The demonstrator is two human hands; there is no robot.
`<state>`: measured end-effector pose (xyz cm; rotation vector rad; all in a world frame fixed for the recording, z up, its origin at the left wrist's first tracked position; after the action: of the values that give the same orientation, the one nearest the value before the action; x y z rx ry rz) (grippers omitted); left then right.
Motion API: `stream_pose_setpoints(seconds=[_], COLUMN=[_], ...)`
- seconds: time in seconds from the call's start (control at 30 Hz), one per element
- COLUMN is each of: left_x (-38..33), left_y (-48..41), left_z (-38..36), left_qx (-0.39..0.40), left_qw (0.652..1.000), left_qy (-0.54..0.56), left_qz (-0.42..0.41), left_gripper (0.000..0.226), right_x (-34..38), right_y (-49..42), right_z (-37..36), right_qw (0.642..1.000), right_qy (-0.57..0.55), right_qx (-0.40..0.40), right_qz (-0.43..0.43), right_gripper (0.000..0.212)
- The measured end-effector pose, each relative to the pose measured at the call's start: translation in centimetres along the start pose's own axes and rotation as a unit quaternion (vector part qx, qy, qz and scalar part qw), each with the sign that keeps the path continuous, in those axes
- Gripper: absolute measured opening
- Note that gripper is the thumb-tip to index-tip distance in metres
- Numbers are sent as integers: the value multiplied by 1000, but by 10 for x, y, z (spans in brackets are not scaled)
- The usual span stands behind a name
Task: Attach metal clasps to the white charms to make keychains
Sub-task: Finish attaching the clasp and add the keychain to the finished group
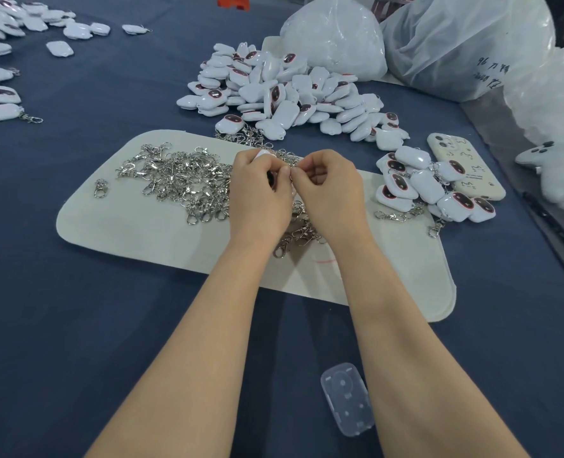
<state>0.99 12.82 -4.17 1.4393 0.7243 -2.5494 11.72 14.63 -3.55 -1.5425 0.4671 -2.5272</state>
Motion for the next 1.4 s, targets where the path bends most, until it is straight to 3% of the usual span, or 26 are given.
stream_pose_setpoints(seconds=[0.77, 1.1, 1.4], left_x=[-1, 0, 1], left_y=[1, 0, -1], left_z=[0, -1, 0], left_qx=[-5, -3, 7], left_qw=[1000, 1000, 999], left_qy=[-14, -12, 12], left_qz=[5, 8, 39], left_gripper=[9, 8, 12], right_x=[-1, -2, 1], right_y=[1, 1, 4], right_z=[-1, -6, -5], right_qw=[1000, 999, 998], right_qy=[-5, -18, -3], right_qx=[-8, 31, 41], right_qz=[-11, -6, 53], right_gripper=[7, 10, 14])
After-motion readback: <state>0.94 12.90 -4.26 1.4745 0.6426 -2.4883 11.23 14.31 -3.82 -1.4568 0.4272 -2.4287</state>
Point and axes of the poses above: each hand's wrist, its own y-axis away from the middle knuckle, its own z-axis out of the back of the hand, x = y × z, the point moved 4 cm from there along -y, towards the middle knuckle, and after that the axes turned 2 degrees about z, right-handed, at the moved point
